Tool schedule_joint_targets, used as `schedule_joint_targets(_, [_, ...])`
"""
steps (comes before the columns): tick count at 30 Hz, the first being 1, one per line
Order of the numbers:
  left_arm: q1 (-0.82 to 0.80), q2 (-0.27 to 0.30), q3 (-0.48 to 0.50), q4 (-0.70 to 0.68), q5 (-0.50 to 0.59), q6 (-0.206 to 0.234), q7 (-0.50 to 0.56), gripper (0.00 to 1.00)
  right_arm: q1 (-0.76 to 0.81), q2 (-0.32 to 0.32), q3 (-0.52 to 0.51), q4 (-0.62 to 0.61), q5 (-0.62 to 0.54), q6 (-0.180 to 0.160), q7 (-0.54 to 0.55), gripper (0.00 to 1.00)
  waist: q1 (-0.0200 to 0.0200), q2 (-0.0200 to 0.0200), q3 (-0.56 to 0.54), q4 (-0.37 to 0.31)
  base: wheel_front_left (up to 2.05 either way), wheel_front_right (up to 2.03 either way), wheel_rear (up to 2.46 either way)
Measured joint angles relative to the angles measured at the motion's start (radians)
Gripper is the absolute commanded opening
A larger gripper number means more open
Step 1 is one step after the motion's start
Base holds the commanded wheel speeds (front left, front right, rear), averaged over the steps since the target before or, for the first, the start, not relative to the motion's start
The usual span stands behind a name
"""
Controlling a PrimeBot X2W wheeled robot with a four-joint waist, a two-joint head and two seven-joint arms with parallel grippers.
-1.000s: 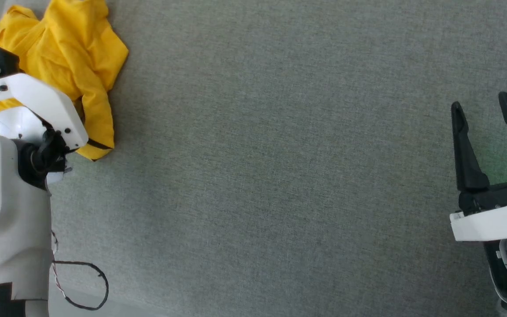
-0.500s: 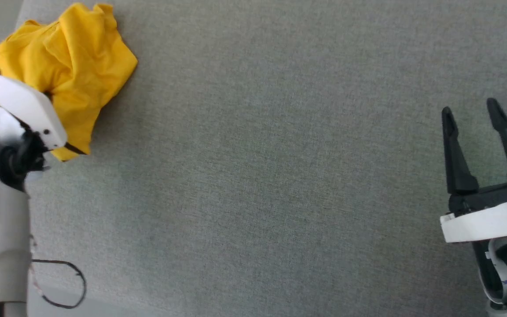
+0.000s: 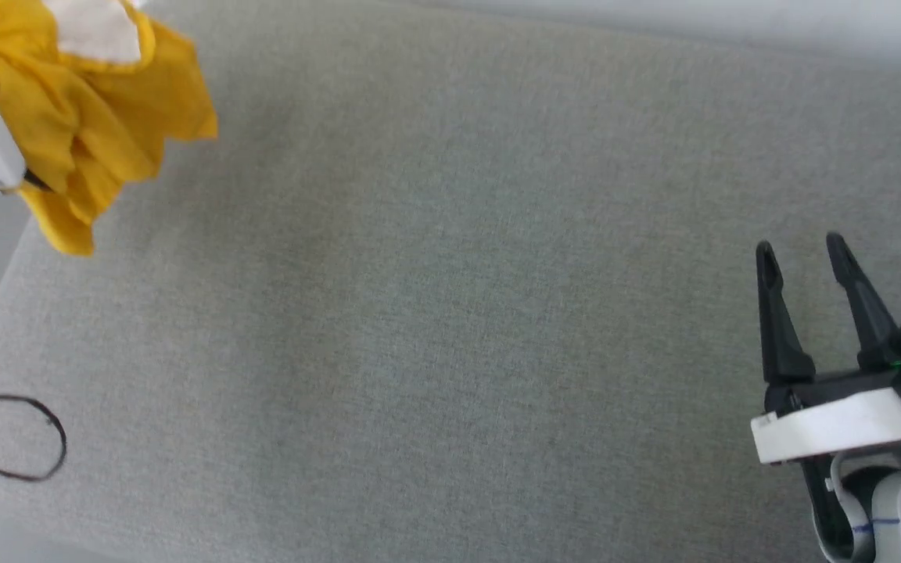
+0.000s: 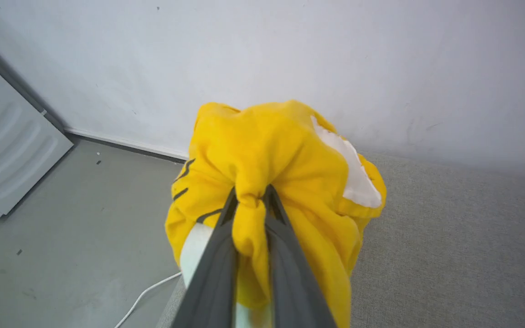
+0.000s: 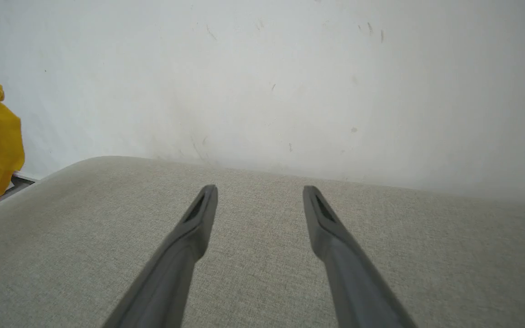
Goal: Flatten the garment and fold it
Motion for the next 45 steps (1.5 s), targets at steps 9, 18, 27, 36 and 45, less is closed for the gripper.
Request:
schedule_joint_targets(9, [-0.108,0.010,-0.052,-0.065,0.004,-0.025,0.058,0.00,0.062,0.005,-0.014,0.071,0.062,0.000,-0.053,1.00,-0.0001,0.0000,-0.136,-0.026,0.00,0.00,0.00])
schedule_joint_targets(18, [-0.188,-0.092,-0.170,-0.123,0.009,-0.045,0.098,0.00,0.119,0.005,-0.043,0.116,0.095,0.000,-0.080,1.00,0.0000,0.0000,-0.262,-0.071,0.00,0.00,0.00])
schedule_joint_targets(27, [-0.186,-0.233,-0.244,-0.185,-0.049,-0.045,0.125,0.00,0.138,0.006,-0.076,0.099,0.099,0.000,-0.080,1.00,0.0001,0.0000,-0.324,-0.172,0.00,0.00,0.00])
schedule_joint_targets(36, [-0.111,-0.365,-0.319,-0.242,-0.068,-0.014,0.086,0.00,0.134,0.005,-0.124,0.044,0.099,0.000,-0.058,1.00,0.0001,0.0000,-0.315,-0.280,0.00,0.00,0.00])
schedule_joint_targets(45, [0.028,-0.424,-0.402,-0.164,-0.039,0.017,-0.099,0.00,0.094,0.005,-0.124,0.039,0.104,-0.001,-0.058,1.00,0.0003,0.0000,-0.246,-0.361,0.00,0.00,0.00])
